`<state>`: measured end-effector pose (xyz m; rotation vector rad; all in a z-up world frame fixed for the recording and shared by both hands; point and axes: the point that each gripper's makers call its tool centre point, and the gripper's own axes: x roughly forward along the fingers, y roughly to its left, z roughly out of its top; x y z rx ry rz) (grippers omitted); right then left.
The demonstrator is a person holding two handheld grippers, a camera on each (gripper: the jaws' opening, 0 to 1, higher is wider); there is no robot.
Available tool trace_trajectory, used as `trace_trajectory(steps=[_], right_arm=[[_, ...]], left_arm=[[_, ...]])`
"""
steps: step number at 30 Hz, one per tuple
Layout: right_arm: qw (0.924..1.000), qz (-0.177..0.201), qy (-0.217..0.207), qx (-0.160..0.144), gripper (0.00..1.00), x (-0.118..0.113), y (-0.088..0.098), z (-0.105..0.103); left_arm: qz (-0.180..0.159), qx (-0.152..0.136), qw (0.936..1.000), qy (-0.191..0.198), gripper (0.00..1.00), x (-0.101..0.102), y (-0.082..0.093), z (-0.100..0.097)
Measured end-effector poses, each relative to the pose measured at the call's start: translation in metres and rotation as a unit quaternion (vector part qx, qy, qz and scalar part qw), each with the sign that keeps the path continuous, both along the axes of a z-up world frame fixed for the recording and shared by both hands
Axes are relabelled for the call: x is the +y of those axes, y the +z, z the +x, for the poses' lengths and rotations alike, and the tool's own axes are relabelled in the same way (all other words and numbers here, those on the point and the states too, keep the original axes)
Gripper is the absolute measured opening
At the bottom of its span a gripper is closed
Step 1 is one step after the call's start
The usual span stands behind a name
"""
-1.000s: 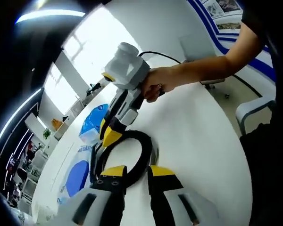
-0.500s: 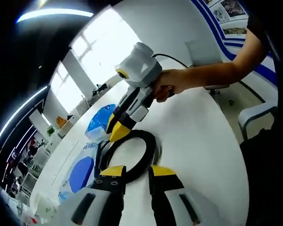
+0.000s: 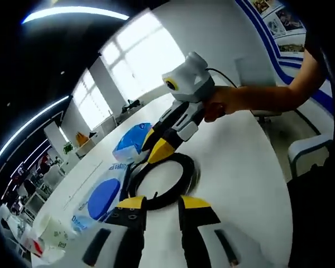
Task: Arrange the tabletop items into an orderly group along one side of the table until the central work area is clear of visible clutter.
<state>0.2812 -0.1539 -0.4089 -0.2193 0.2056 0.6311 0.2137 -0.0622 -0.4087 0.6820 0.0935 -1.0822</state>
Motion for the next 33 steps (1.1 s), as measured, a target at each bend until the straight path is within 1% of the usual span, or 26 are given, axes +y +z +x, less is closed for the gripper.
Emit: trace_trajectory(steps=[4,7,9,11,13,16,19,21,24,25,26,27,28,29,30,33], right_arm=[[1.0000,-0.005,0.005,-0.001,0.28,0.001,0.000,-0.005],[0.9999,-0.005,0.008,-0.008,0.30,0.002,0.004,-0.009],[0.9999,-0.007,0.008,-0.012,0.31,0.002,0.006,-0.010],[0.9995,-0.005,-0.012,-0.028,0.31,-0.003,0.012,-0.007],[0.9992,-0.008,-0.014,-0.036,0.34,-0.004,0.015,-0.008],[0.9991,-0.004,-0.018,-0.038,0.38,-0.005,0.018,-0.009],[0.9992,-0.002,-0.016,-0.037,0.39,-0.004,0.018,-0.011],[0.9989,0.019,-0.017,-0.041,0.41,-0.002,0.021,-0.013],[0.9980,0.049,-0.010,-0.039,0.47,0.000,0.024,-0.016],[0.9980,0.049,-0.015,-0.037,0.48,-0.003,0.023,-0.016],[0.9978,0.050,-0.021,-0.037,0.48,-0.005,0.022,-0.015],[0.9975,0.050,-0.028,-0.041,0.48,-0.007,0.023,-0.014],[0.9972,0.049,-0.031,-0.046,0.48,-0.009,0.023,-0.014],[0.9972,0.050,-0.031,-0.047,0.49,-0.010,0.023,-0.015],[0.9969,0.056,-0.032,-0.045,0.50,-0.012,0.023,-0.015],[0.9964,0.067,-0.031,-0.042,0.54,-0.011,0.025,-0.017]], left_arm=[[-0.006,0.003,1.0000,0.006,0.26,0.005,-0.001,0.000],[-0.010,0.008,0.9998,0.014,0.29,0.009,-0.001,0.000],[-0.014,0.010,0.9997,0.015,0.29,0.011,0.001,-0.001],[-0.017,0.010,0.9997,0.013,0.29,0.011,0.002,-0.002],[-0.021,0.009,0.9996,0.017,0.30,0.013,0.004,-0.002],[-0.027,0.011,0.9993,0.023,0.31,0.016,0.006,-0.001],[-0.026,0.014,0.9992,0.026,0.33,0.017,0.005,-0.001],[-0.028,0.015,0.9991,0.028,0.33,0.018,0.005,-0.001],[-0.035,0.019,0.9987,0.031,0.34,0.019,0.004,-0.002],[-0.044,0.018,0.9982,0.035,0.34,0.020,0.005,-0.001],[-0.069,0.012,0.9966,0.044,0.35,0.020,0.011,0.002],[-0.079,0.012,0.9957,0.047,0.35,0.022,0.013,0.003],[-0.080,0.013,0.9955,0.048,0.35,0.023,0.014,0.004],[-0.093,0.013,0.9939,0.059,0.35,0.026,0.017,0.007],[-0.098,0.010,0.9930,0.065,0.35,0.029,0.020,0.009],[-0.114,0.011,0.9905,0.076,0.40,0.034,0.023,0.014]])
